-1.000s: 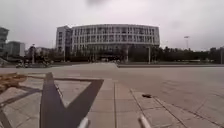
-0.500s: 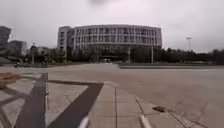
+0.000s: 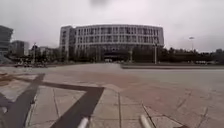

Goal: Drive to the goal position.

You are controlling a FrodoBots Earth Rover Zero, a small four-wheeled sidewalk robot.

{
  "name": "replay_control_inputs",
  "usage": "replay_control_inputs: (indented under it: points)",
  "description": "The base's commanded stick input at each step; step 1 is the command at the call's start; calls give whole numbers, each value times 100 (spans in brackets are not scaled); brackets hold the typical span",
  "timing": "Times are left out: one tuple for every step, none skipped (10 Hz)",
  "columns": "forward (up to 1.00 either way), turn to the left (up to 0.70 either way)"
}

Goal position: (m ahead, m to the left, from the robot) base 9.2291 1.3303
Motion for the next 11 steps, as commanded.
replay_control_inputs:
  points:
    - [100,2]
    - [100,2]
    - [100,2]
    - [100,2]
    - [100,2]
    - [100,2]
    - [100,2]
    - [100,2]
    - [100,2]
    - [100,2]
    - [100,2]
